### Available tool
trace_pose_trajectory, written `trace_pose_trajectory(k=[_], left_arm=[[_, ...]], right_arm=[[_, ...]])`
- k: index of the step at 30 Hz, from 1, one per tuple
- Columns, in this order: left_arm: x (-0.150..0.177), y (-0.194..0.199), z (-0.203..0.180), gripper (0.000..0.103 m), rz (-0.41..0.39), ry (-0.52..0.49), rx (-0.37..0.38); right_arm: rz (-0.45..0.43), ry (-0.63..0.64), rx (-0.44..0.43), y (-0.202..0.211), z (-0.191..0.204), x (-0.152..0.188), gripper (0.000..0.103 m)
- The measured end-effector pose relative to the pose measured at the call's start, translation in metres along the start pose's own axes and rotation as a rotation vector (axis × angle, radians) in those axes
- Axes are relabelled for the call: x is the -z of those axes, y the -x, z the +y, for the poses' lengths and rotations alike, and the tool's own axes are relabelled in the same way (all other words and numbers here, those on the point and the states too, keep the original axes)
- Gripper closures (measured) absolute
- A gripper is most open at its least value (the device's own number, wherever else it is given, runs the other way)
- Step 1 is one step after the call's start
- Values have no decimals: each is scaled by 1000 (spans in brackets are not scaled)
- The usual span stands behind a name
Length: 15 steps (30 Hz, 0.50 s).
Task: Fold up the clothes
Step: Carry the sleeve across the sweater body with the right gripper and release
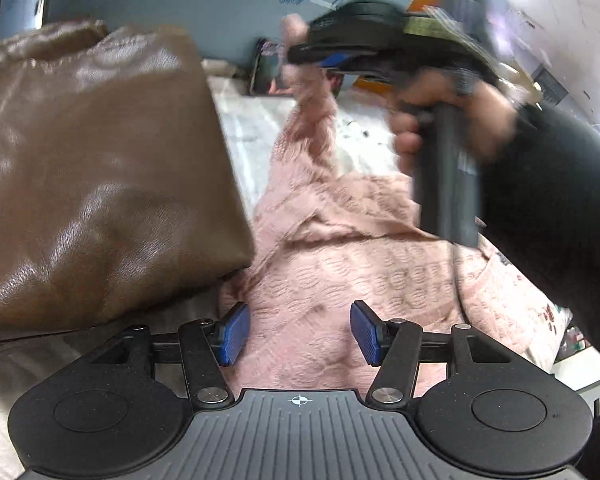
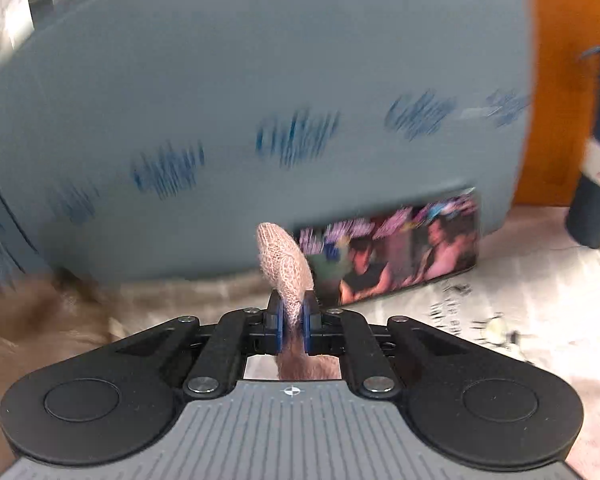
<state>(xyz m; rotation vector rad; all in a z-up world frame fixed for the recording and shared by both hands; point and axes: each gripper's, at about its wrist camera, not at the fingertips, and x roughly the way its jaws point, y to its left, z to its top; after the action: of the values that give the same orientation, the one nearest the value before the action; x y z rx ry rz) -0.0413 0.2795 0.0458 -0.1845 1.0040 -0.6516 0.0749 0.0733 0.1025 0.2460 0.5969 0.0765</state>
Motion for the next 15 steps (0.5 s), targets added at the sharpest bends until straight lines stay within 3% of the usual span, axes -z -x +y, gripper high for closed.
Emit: trace_pose_trajectory(k=[6, 11, 13, 14, 15], left_arm=[[-3, 9, -22, 47, -64, -29, 33], [-13, 16, -32, 47, -90, -97, 14], [-20, 16, -38, 47, -115, -118, -4], [-25, 12, -41, 47, -128, -127, -18], [-30, 8, -45, 47, -141, -135, -32]], right_arm=[[-179, -103, -60, 95, -27, 21, 95], [-170, -118, -3, 142, -43, 50, 93], [-137, -141, 23, 153, -49, 65, 87], [-121, -156, 33, 157, -52, 74, 73], [-105, -172, 43, 160, -55, 83, 65]])
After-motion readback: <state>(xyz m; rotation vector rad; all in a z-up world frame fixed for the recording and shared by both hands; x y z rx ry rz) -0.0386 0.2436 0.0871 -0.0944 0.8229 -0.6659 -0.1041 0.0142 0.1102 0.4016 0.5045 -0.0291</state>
